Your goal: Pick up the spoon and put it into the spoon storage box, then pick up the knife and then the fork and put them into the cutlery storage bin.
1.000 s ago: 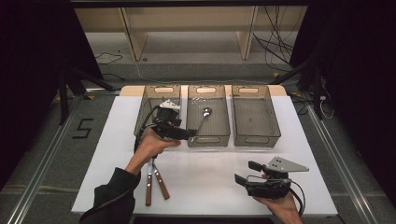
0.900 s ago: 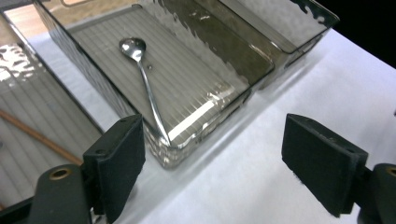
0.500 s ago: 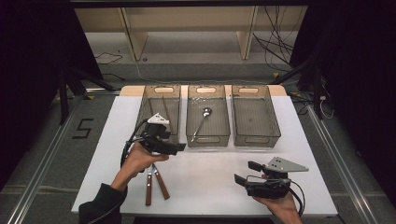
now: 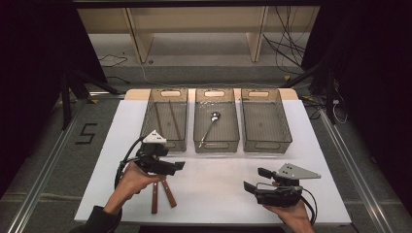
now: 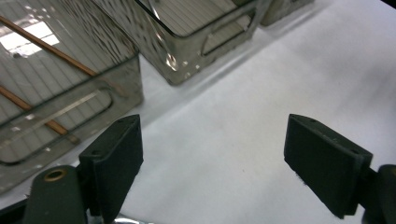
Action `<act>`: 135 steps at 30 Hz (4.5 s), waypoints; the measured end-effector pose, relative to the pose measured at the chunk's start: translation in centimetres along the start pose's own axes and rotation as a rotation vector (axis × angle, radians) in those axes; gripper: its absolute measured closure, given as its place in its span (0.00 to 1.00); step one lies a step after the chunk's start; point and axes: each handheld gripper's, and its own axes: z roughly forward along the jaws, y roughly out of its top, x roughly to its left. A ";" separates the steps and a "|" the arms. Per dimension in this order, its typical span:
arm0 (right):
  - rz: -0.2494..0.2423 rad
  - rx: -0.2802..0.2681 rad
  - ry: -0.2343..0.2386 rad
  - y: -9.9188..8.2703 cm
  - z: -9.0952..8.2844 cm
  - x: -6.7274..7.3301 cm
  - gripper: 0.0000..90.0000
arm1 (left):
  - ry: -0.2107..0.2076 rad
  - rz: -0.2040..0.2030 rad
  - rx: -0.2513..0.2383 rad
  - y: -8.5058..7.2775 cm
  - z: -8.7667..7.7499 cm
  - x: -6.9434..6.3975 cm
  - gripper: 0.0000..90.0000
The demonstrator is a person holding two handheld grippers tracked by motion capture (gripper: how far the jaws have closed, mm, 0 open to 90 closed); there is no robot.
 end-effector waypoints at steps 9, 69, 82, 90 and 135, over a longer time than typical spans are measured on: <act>-0.001 0.001 0.001 0.0 0.0 0.0 0.27 | -0.007 -0.001 0.030 -2.0 0.0 -0.7 0.17; 0.017 0.003 -0.004 -0.3 0.0 -0.1 0.27 | 0.005 0.098 0.227 -9.4 0.2 -1.7 0.98; 0.013 0.001 -0.002 -0.3 -0.1 -0.2 0.27 | 0.020 0.101 0.296 -9.8 0.3 -1.3 0.98; 0.005 0.002 -0.006 -0.2 -0.2 -0.1 0.28 | 0.065 0.093 0.311 -10.0 -0.4 -0.4 0.98; -0.002 0.010 0.000 -0.1 0.1 0.1 0.28 | 0.234 -0.100 0.500 -8.4 -1.5 3.5 0.48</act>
